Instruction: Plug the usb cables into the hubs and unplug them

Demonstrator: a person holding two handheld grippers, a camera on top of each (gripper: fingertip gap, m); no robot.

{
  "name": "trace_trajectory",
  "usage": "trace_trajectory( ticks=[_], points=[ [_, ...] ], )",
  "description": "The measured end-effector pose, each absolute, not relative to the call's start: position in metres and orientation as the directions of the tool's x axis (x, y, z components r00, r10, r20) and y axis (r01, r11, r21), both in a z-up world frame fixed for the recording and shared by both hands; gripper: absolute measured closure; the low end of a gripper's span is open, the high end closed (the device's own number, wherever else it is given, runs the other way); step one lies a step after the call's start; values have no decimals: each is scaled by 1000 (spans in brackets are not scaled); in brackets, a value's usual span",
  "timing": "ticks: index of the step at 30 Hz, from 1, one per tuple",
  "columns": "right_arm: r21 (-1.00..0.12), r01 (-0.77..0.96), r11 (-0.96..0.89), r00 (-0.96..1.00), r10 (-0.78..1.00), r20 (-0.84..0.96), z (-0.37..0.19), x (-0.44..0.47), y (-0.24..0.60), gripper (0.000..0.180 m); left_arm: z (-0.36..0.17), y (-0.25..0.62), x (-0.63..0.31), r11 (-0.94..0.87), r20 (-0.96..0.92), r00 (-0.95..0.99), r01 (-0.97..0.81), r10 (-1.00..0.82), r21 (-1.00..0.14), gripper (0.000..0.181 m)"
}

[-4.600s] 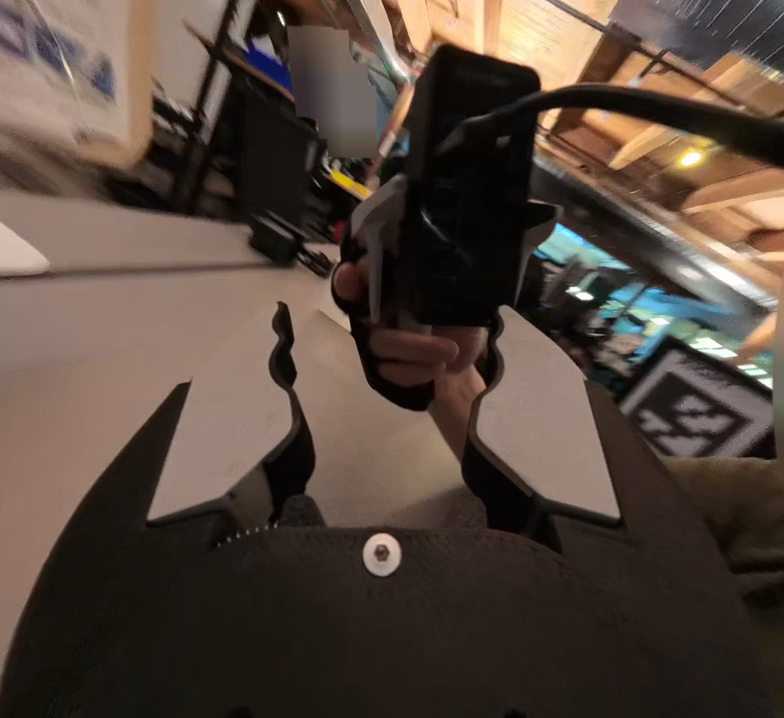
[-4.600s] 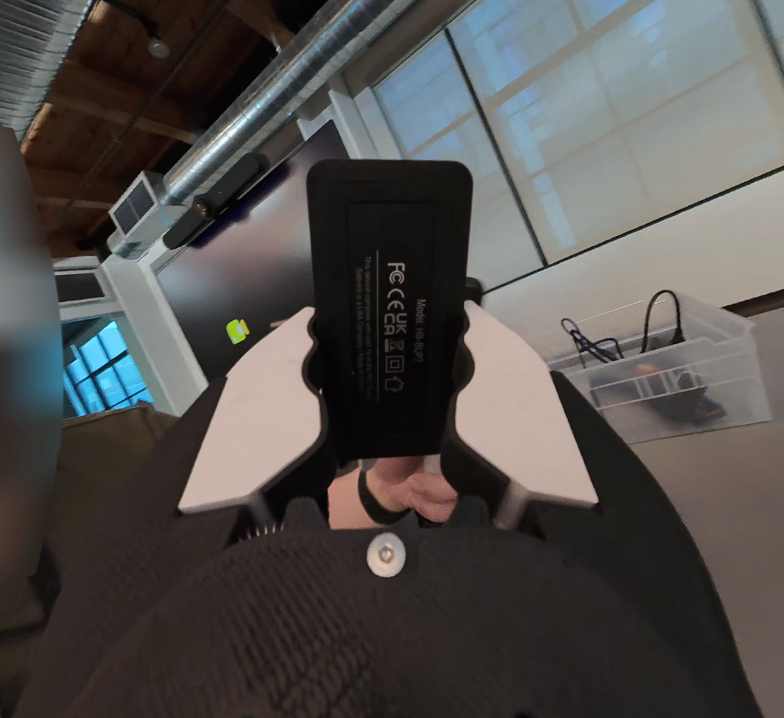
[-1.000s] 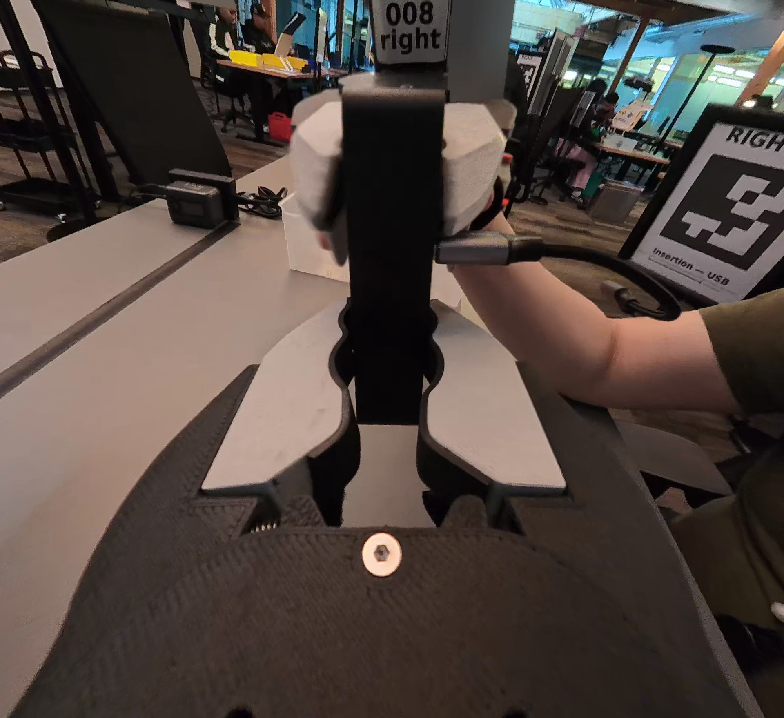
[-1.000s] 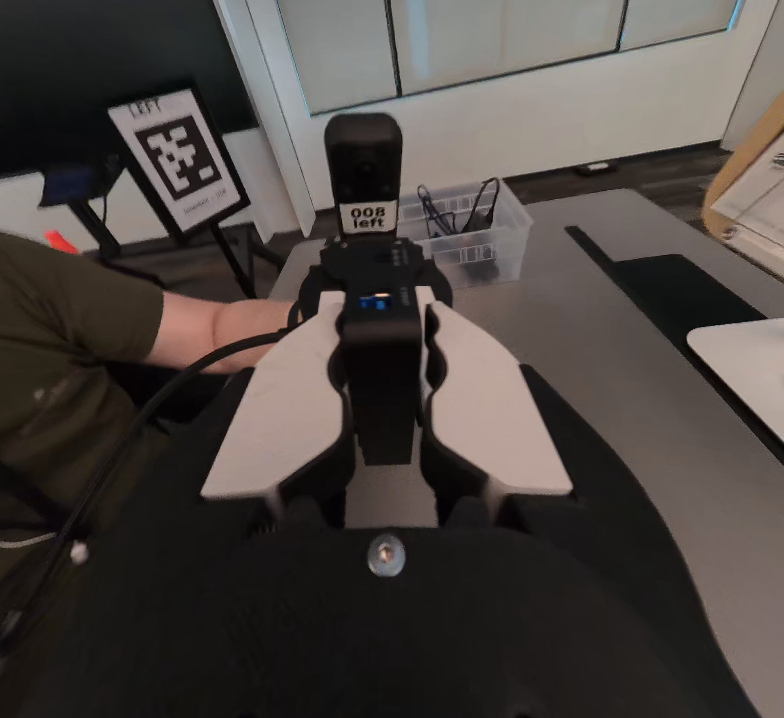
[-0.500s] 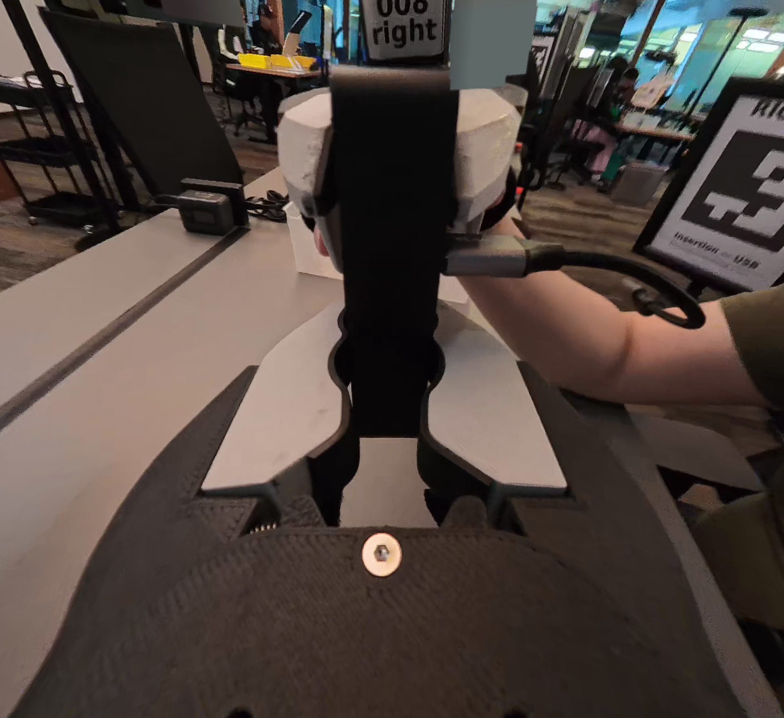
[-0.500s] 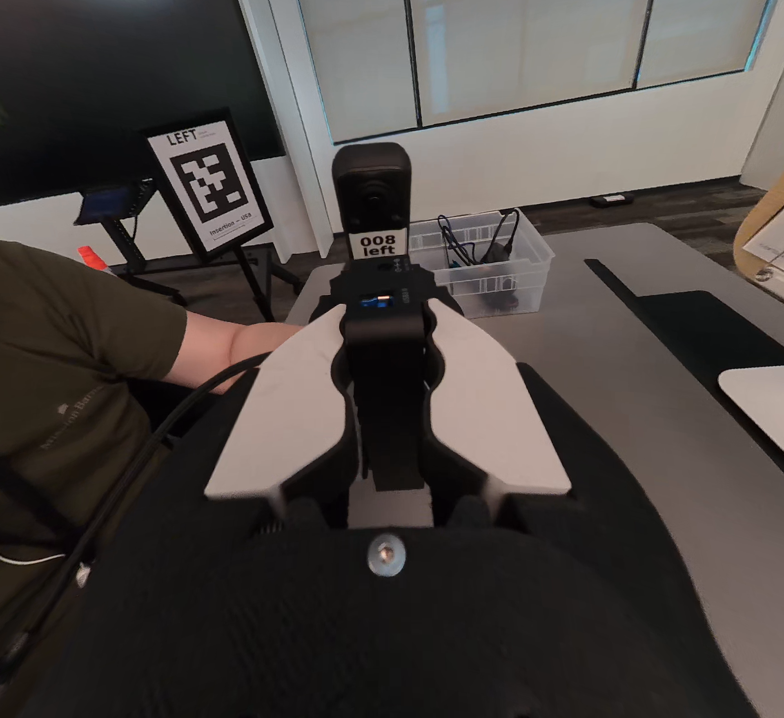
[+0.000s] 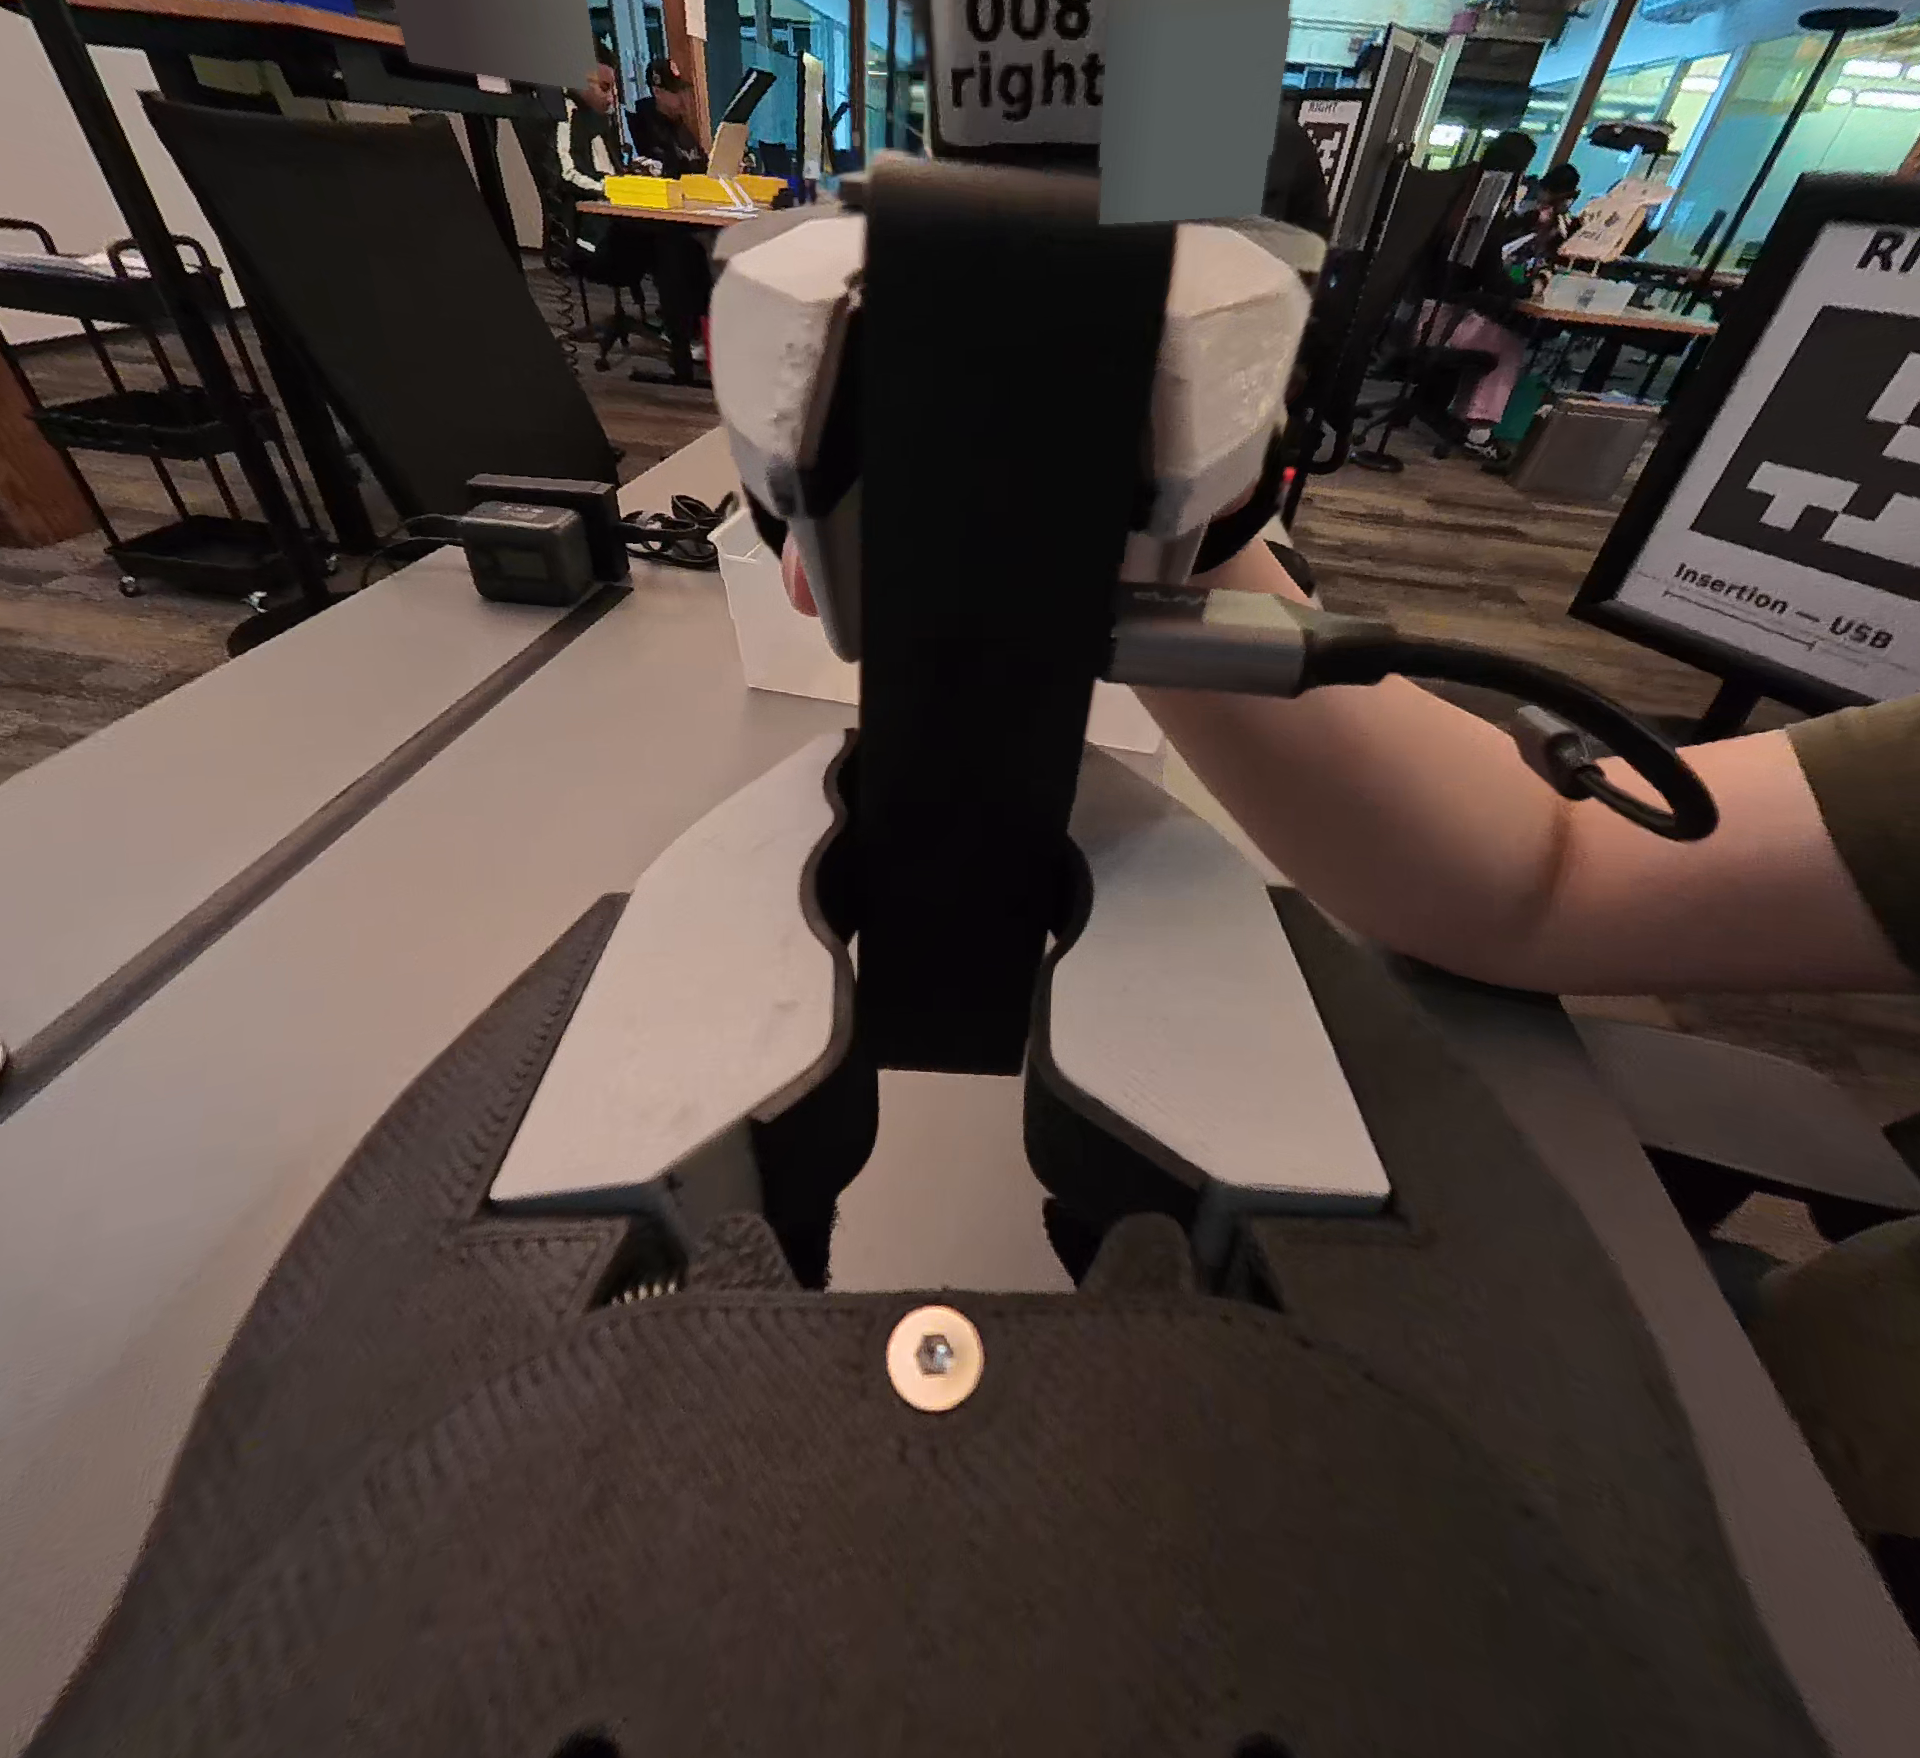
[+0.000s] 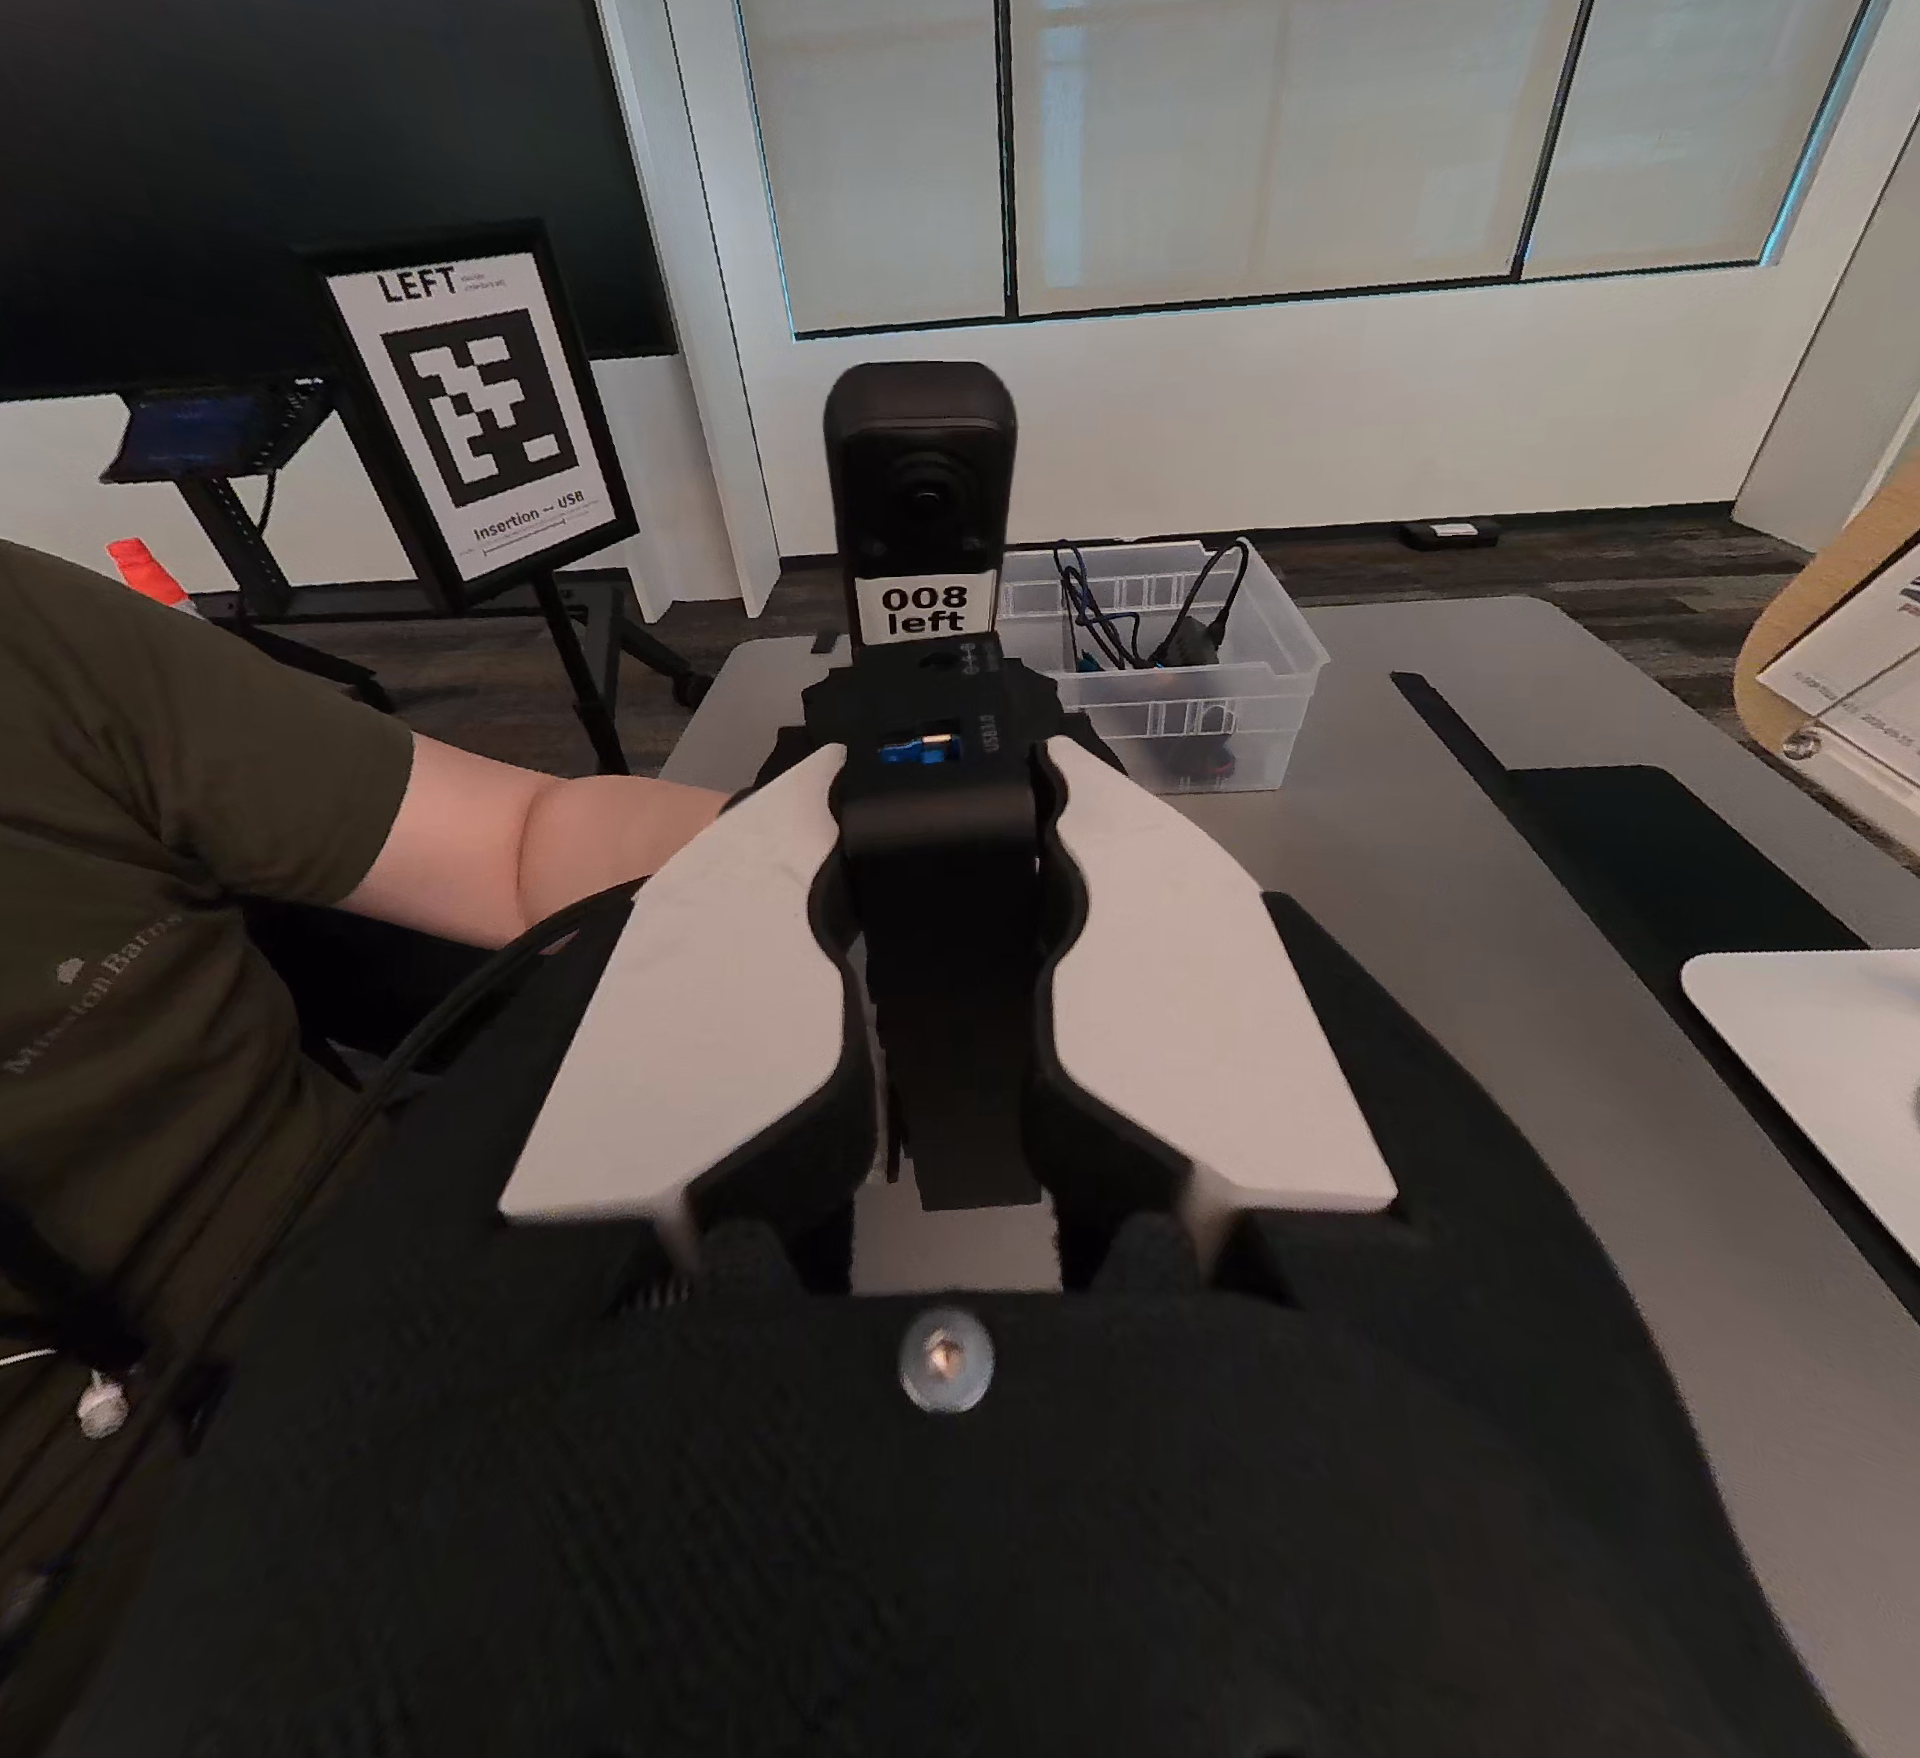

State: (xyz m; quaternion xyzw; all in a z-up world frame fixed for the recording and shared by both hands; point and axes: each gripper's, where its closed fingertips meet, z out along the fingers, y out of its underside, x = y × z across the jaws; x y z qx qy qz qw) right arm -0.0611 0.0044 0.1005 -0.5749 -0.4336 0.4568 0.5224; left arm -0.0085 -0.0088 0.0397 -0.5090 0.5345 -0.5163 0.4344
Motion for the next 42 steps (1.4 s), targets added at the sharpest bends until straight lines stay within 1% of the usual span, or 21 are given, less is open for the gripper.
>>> trace_trajectory(
  ticks=[4,6,8,10,12,14,15,17,19,20,21,23,27,30,31,33,36,42],
  points=[
    [-995,-18,-96,164,982,-98,106,-64,-1,147,45,-6,-11,67,-65,-30,-96,-997,-993,153],
    [-997,-35,-69,181,981,-74,112,-66,-2,142,49,-2,-12,133,-136,31,-76,-990,-988,153],
    [-999,-33,-20,216,976,-26,116,-66,-2,136,56,3,-15,184,-187,95,-49,-978,-982,153],
    [-999,-30,41,280,959,31,123,-62,0,126,64,12,-21,226,-227,173,-29,-958,-974,153],
    [-990,-46,135,375,921,108,138,-49,3,125,72,27,-34,265,-263,273,-31,-925,-964,151],
    [-962,-35,270,545,812,209,162,-24,6,126,78,48,-51,319,-323,396,-77,-860,-945,152],
    [-937,-1,350,645,716,266,176,-8,6,126,81,59,-61,337,-348,458,-108,-818,-935,152],
    [-869,79,488,825,457,332,205,28,-2,126,87,77,-80,342,-354,556,-131,-752,-931,153],
    [-792,149,592,899,252,358,229,49,-24,130,91,89,-96,331,-333,622,-124,-708,-935,152],
    [-762,167,626,911,196,362,236,50,-35,133,92,94,-102,323,-321,648,-121,-690,-939,153],
    [-750,176,637,914,176,364,239,45,-42,133,92,98,-106,318,-310,667,-115,-677,-941,152],
    [-763,182,620,899,209,385,236,22,-47,133,92,103,-111,302,-278,691,-90,-667,-949,152],
    [-818,110,565,872,340,352,210,-37,-31,132,88,111,-116,265,-222,720,-55,-657,-963,152],
    [-870,160,466,854,377,358,177,-74,3,123,84,115,-117,252,-217,738,-66,-639,-965,152],
    [-881,184,437,846,385,368,167,-83,13,123,83,116,-117,249,-219,743,-73,-633,-966,153],
    [-901,199,385,841,405,358,152,-95,28,123,80,119,-119,242,-217,753,-80,-621,-967,152],
    [-932,157,326,840,452,299,139,-102,42,124,77,123,-121,225,-200,760,-73,-618,-972,153],
    [-966,68,249,855,485,185,133,-106,57,124,71,129,-123,198,-179,763,-69,-622,-978,153]
  ],
)
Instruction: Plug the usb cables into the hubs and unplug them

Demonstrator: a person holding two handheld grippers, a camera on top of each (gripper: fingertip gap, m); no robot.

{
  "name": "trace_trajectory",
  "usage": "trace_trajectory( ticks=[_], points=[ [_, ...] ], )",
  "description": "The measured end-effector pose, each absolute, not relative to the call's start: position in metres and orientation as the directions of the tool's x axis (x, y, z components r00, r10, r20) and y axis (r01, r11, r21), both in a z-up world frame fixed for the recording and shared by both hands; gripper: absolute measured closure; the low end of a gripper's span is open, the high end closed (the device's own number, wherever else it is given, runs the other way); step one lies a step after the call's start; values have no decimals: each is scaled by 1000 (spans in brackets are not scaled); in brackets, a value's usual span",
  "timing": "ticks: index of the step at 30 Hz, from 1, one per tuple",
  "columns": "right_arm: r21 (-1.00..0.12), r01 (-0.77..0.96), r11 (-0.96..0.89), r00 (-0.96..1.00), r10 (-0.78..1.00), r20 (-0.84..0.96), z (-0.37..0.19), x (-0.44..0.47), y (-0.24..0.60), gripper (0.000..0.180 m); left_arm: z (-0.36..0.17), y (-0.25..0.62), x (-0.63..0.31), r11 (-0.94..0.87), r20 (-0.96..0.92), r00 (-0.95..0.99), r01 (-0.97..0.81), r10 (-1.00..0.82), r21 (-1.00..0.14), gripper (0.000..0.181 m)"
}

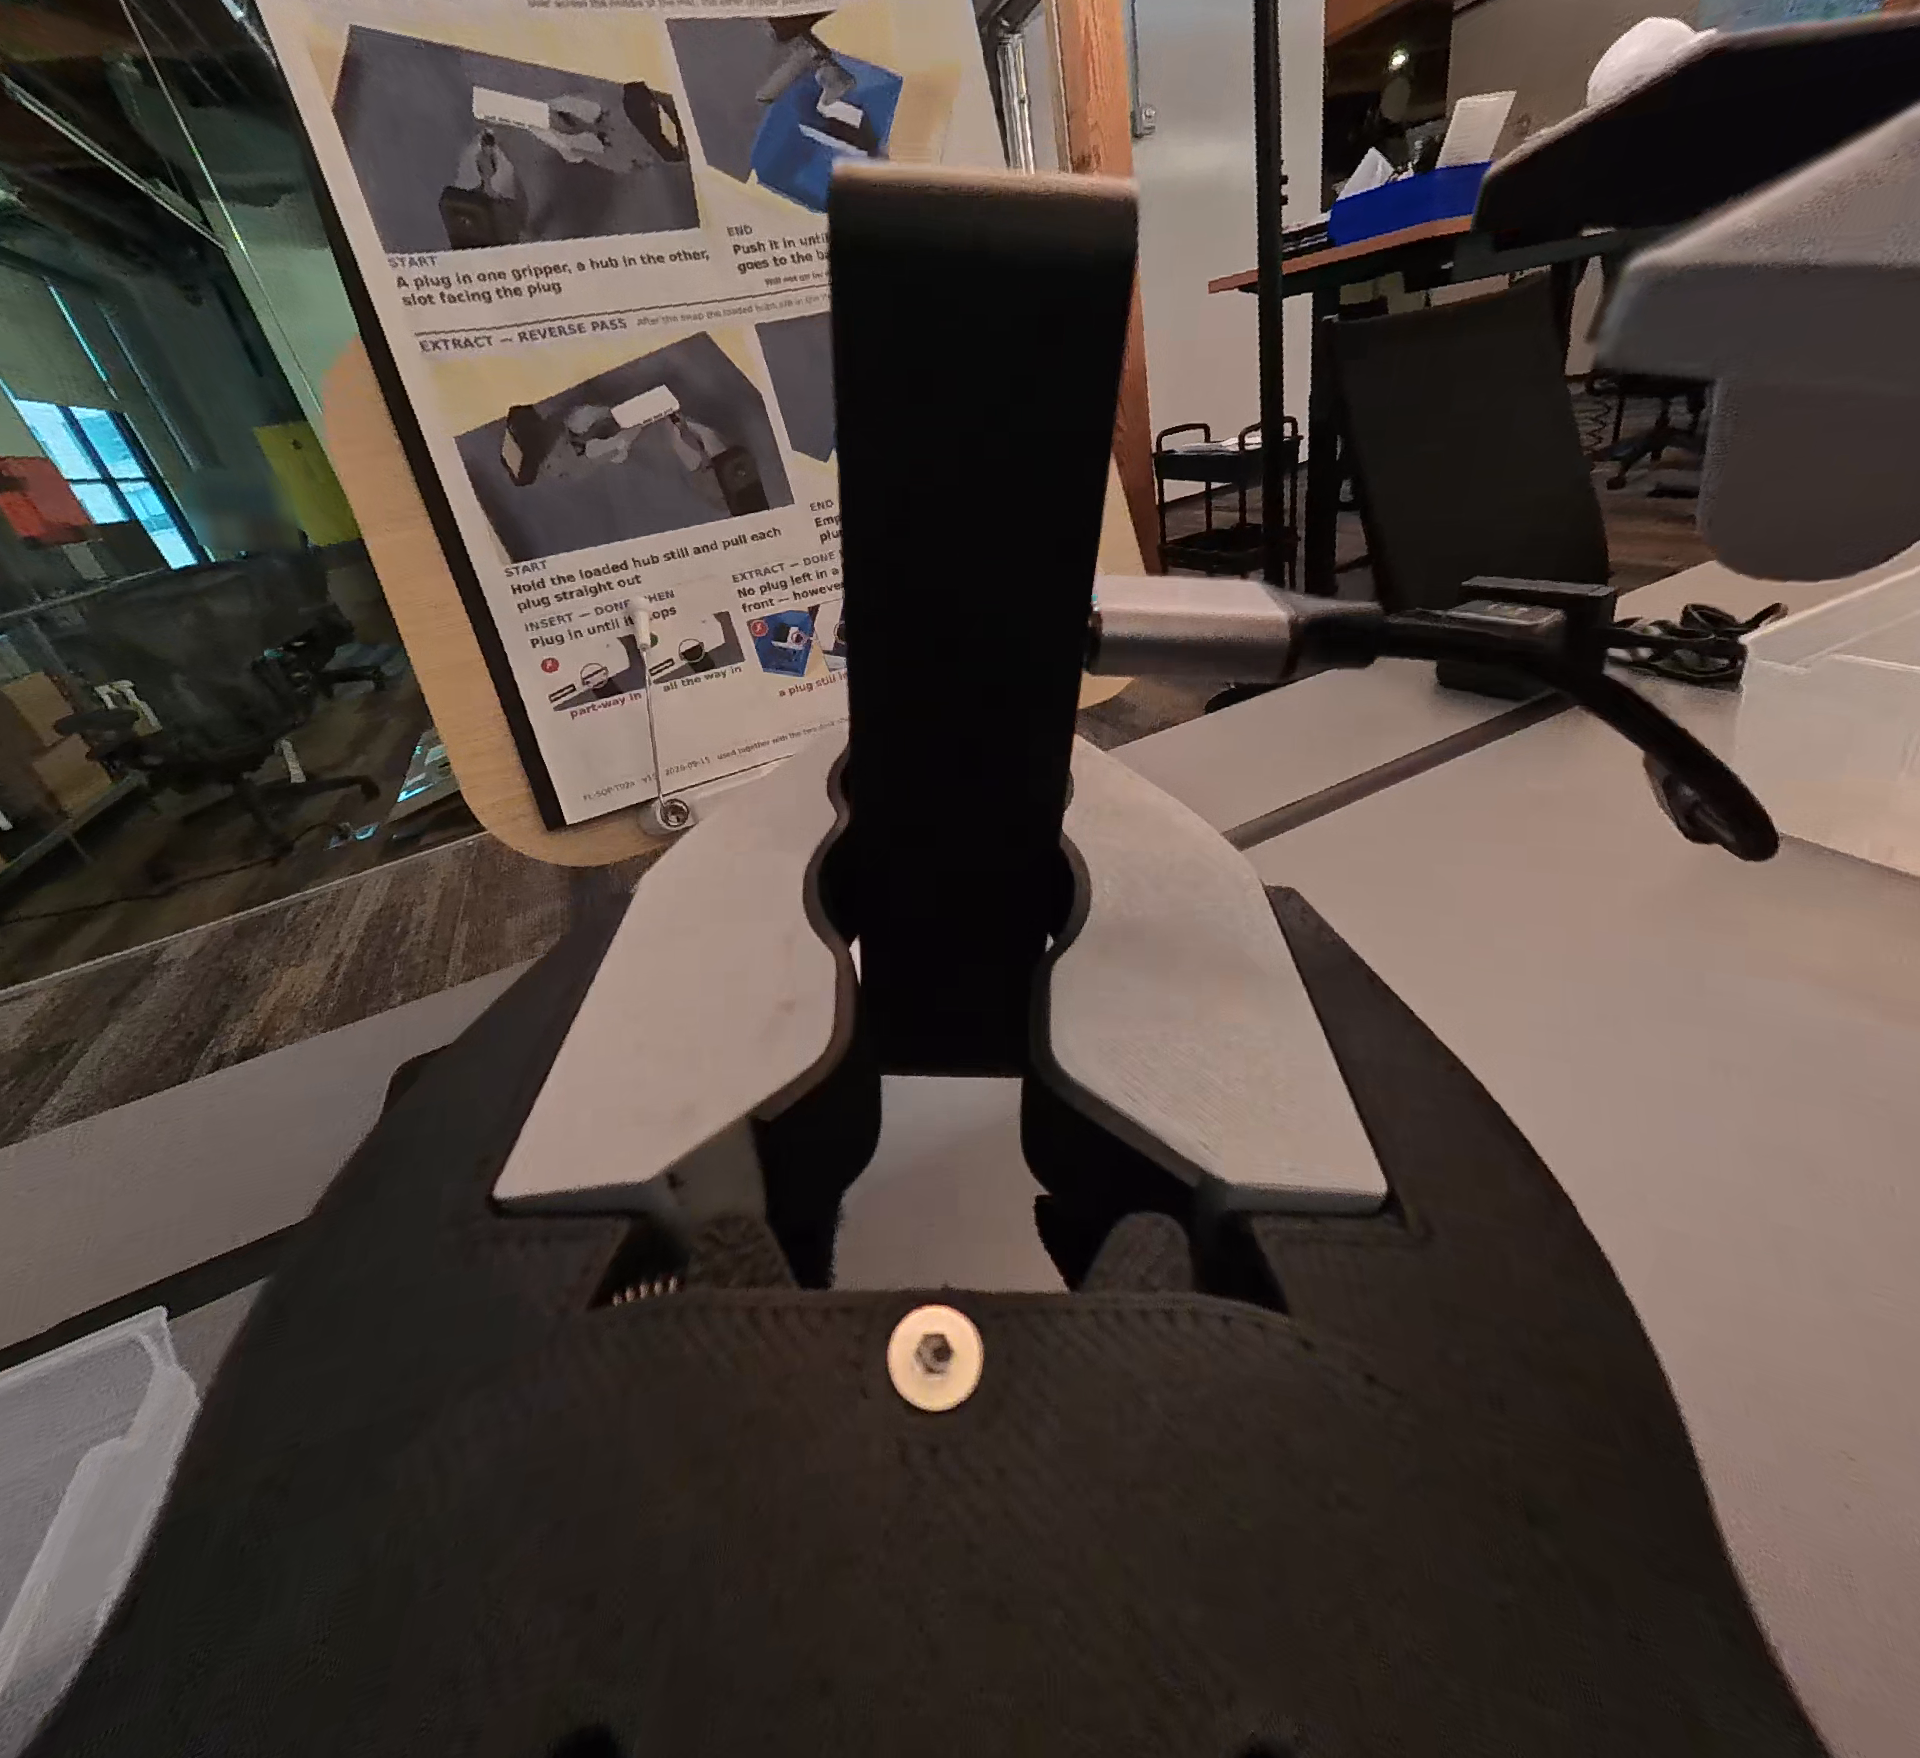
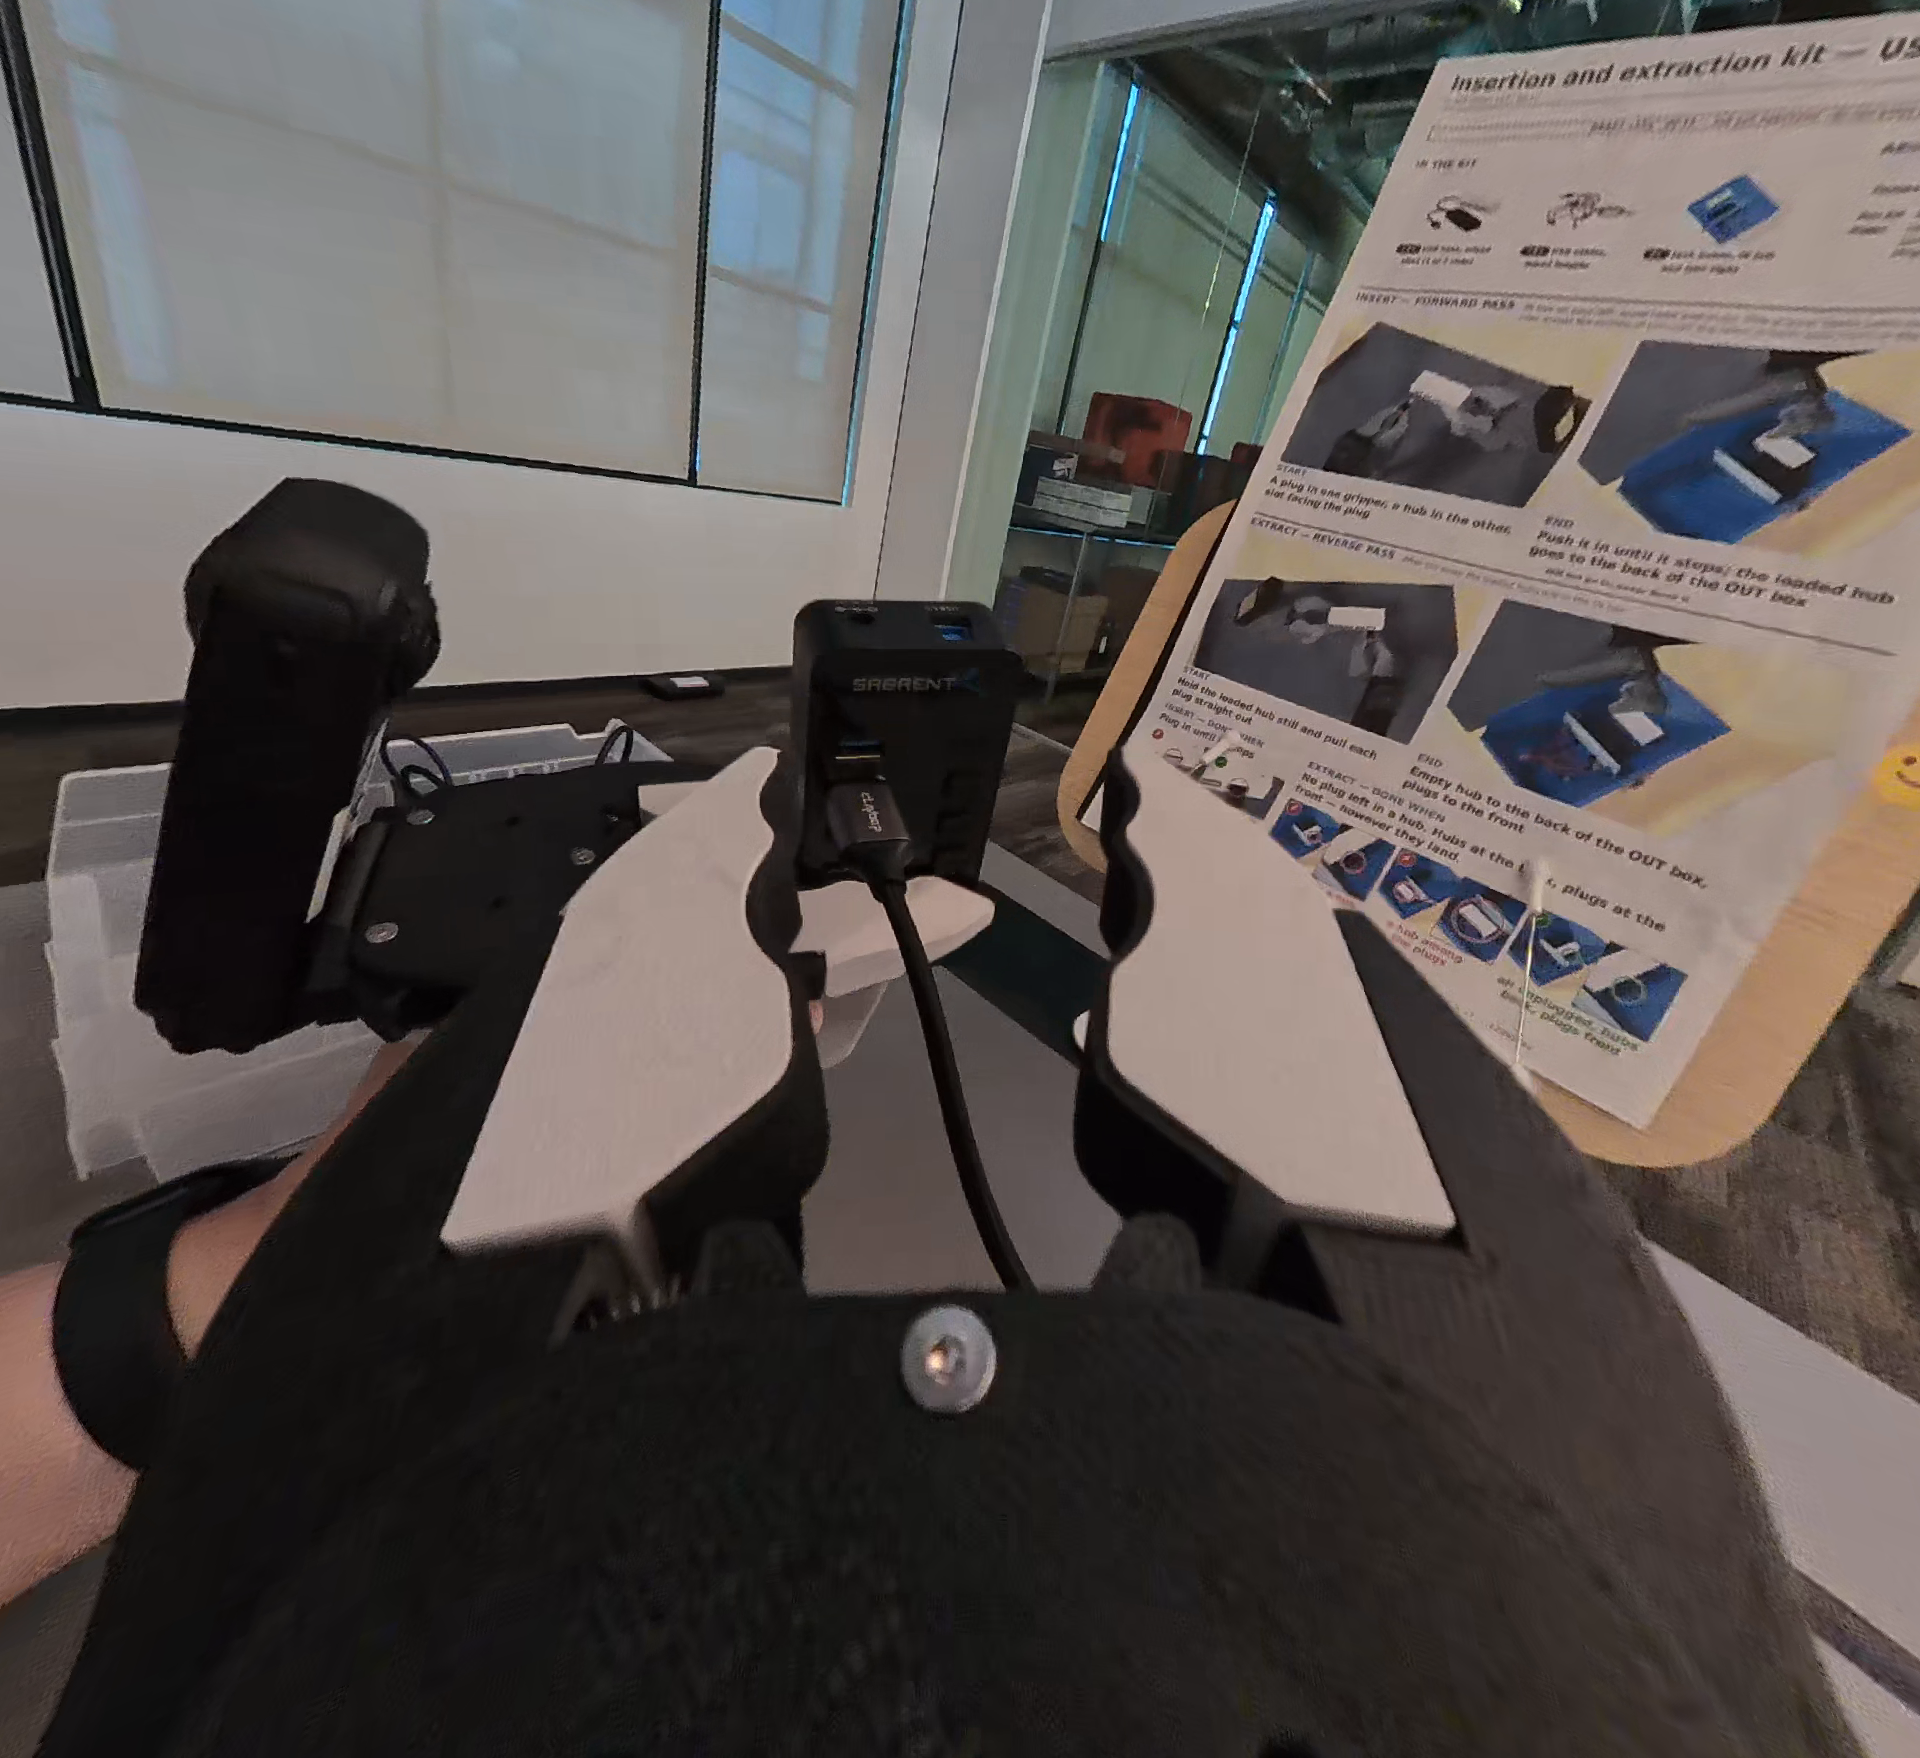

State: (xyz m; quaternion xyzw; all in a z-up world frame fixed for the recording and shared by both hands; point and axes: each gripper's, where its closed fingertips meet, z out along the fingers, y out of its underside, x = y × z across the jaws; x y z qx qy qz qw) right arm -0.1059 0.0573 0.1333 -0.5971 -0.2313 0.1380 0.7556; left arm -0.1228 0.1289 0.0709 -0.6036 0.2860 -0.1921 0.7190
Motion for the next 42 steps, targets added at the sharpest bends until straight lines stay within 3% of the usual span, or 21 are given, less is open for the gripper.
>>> trace_trajectory(
  ticks=[24,29,36,42],
  points=[
    [-984,48,174,931,350,107,121,-53,78,111,79,139,-147,183,-145,800,-45,-583,-982,152],
    [-980,104,167,967,212,139,126,-9,86,107,82,141,-156,177,-123,808,-23,-577,-984,153],
    [-954,298,-1,914,-288,286,118,130,87,97,93,139,-165,189,-99,810,15,-578,-982,152],
    [-977,212,-8,911,-361,201,114,178,78,96,96,135,-162,198,-105,804,16,-586,-980,152]
  ],
)
